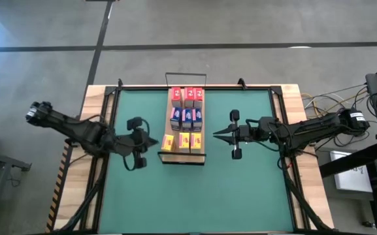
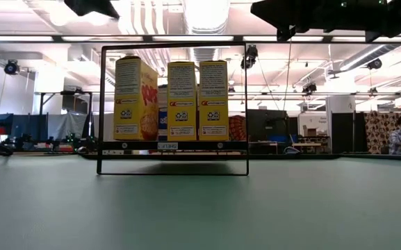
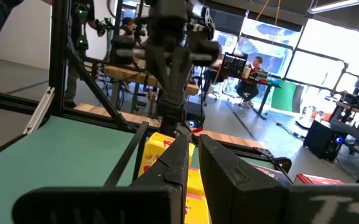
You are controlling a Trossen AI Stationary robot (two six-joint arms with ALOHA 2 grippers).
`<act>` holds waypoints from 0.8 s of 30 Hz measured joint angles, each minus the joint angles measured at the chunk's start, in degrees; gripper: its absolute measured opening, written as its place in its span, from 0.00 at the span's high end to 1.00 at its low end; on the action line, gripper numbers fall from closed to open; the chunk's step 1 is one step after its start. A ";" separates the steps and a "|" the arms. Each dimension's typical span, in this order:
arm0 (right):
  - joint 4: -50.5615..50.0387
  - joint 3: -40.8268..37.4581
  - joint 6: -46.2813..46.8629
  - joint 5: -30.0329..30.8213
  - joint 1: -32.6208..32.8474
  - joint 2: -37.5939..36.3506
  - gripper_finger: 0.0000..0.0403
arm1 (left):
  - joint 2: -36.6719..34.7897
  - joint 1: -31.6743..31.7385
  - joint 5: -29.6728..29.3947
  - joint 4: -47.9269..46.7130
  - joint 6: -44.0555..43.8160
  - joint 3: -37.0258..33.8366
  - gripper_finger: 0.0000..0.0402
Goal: Stack cereal on shelf
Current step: Put the yellow cereal box on the shelf and align it with the other yellow cereal box
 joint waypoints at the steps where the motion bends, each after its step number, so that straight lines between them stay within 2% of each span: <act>1: 0.01 0.00 0.00 0.00 0.00 0.00 0.93 | 0.34 -0.89 0.04 0.74 0.02 0.62 1.00; 7: 0.01 0.00 0.00 -0.02 0.00 -0.02 0.93 | 4.11 -5.64 5.09 4.01 -1.19 1.02 1.00; 13: -0.01 0.00 0.45 -0.02 0.00 -0.04 0.93 | 11.30 -6.09 10.42 5.17 -0.61 0.97 1.00; 18: -0.17 0.00 2.66 -0.02 0.00 -0.07 0.93 | 17.27 -6.04 10.49 5.76 1.66 1.88 1.00; 24: -0.52 0.00 6.88 -0.04 0.02 -0.07 0.93 | 23.17 -6.25 7.41 -0.78 1.66 9.81 1.00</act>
